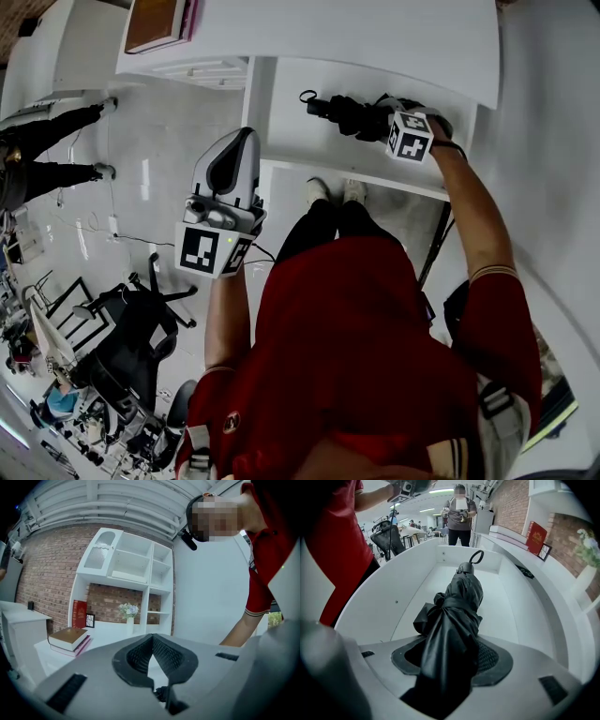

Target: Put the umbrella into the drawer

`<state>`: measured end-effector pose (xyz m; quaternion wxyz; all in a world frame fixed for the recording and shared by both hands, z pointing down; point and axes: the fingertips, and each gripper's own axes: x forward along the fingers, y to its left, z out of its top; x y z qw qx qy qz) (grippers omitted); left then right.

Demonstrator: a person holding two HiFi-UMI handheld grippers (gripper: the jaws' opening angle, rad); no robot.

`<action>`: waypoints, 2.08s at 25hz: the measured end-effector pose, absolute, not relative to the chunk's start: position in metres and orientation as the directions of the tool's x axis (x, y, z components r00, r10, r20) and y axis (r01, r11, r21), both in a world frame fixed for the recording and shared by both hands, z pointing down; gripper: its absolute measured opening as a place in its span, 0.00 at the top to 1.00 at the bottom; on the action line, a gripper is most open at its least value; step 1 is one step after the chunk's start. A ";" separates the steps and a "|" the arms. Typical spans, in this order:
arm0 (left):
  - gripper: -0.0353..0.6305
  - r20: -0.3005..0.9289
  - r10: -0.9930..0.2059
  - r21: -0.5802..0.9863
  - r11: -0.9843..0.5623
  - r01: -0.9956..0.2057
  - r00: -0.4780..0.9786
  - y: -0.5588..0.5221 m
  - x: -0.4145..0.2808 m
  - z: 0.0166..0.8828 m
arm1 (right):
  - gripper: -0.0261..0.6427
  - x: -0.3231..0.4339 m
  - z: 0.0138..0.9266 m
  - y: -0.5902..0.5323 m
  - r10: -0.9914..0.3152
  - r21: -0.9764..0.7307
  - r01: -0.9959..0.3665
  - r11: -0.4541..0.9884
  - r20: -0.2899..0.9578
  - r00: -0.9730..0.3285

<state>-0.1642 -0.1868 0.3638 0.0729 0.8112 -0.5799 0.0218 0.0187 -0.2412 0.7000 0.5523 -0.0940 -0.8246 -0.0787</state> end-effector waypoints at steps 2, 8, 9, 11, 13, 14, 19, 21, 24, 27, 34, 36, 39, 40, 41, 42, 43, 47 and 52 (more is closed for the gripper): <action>0.94 0.120 -0.936 0.096 -0.320 -0.943 0.330 -0.189 -0.164 0.365 | 0.57 0.019 0.703 -0.242 0.072 0.019 0.243 0.970 0.930 -0.360; 0.94 0.119 -0.929 0.105 -0.339 -0.935 0.350 -0.190 -0.161 0.370 | 0.49 0.019 0.704 -0.239 0.050 0.031 0.219 0.975 0.933 -0.356; 0.94 0.119 -0.927 0.106 -0.344 -0.933 0.355 -0.191 -0.160 0.371 | 0.49 0.019 0.702 -0.241 0.041 0.038 0.212 0.977 0.933 -0.357; 0.94 0.118 -0.923 0.111 -0.355 -0.928 0.367 -0.190 -0.157 0.374 | 0.49 0.021 0.699 -0.240 0.018 0.057 0.197 0.979 0.932 -0.361; 0.94 0.114 -0.918 0.116 -0.366 -0.923 0.379 -0.185 -0.156 0.377 | 0.49 0.021 0.694 -0.237 -0.010 0.083 0.182 0.980 0.929 -0.371; 0.94 0.112 -0.916 0.118 -0.371 -0.921 0.384 -0.184 -0.155 0.376 | 0.49 0.020 0.689 -0.237 -0.025 0.098 0.175 0.980 0.926 -0.377; 0.94 0.095 -0.904 0.129 -0.404 -0.905 0.417 -0.185 -0.148 0.370 | 0.49 0.022 0.651 -0.247 -0.111 0.175 0.114 0.978 0.897 -0.428; 0.94 0.089 -0.898 0.130 -0.418 -0.899 0.430 -0.184 -0.145 0.370 | 0.49 0.019 0.633 -0.250 -0.143 0.199 0.073 0.977 0.873 -0.467; 0.94 0.080 -0.891 0.134 -0.435 -0.891 0.447 -0.182 -0.140 0.369 | 0.49 0.012 0.599 -0.252 -0.184 0.216 -0.004 0.976 0.821 -0.540; 0.94 0.069 -0.884 0.139 -0.451 -0.882 0.463 -0.181 -0.136 0.365 | 0.52 0.001 0.560 -0.253 -0.227 0.222 -0.087 0.971 0.751 -0.620; 0.94 0.040 -0.867 0.136 -0.488 -0.862 0.497 -0.176 -0.126 0.356 | 0.65 -0.020 0.467 -0.244 -0.322 0.174 -0.271 0.947 0.534 -0.782; 0.94 0.029 -0.863 0.132 -0.496 -0.858 0.504 -0.175 -0.124 0.352 | 0.67 -0.024 0.442 -0.238 -0.339 0.150 -0.305 0.941 0.472 -0.814; 0.94 0.013 -0.858 0.126 -0.508 -0.852 0.513 -0.172 -0.121 0.345 | 0.72 -0.029 0.408 -0.229 -0.366 0.115 -0.350 0.930 0.381 -0.849; 0.94 0.008 -0.856 0.124 -0.511 -0.850 0.516 -0.172 -0.120 0.343 | 0.73 -0.030 0.399 -0.226 -0.376 0.100 -0.364 0.926 0.351 -0.858; 0.94 0.004 -0.855 0.121 -0.515 -0.849 0.519 -0.171 -0.119 0.341 | 0.75 -0.031 0.390 -0.222 -0.386 0.084 -0.380 0.921 0.321 -0.865; 0.94 0.000 -0.853 0.118 -0.517 -0.848 0.521 -0.170 -0.118 0.339 | 0.77 -0.032 0.381 -0.219 -0.396 0.069 -0.393 0.917 0.292 -0.871; 0.94 -0.003 -0.852 0.115 -0.520 -0.846 0.523 -0.168 -0.117 0.337 | 0.80 -0.032 0.374 -0.216 -0.404 0.055 -0.404 0.913 0.263 -0.876; 0.94 -0.018 -0.847 0.099 -0.531 -0.842 0.532 -0.163 -0.113 0.328 | 0.87 -0.034 0.347 -0.201 -0.418 0.019 -0.421 0.907 0.168 -0.893; 0.94 -0.039 -0.839 0.083 -0.544 -0.835 0.542 -0.156 -0.110 0.317 | 0.91 -0.038 0.324 -0.184 -0.436 0.010 -0.437 0.899 0.093 -0.895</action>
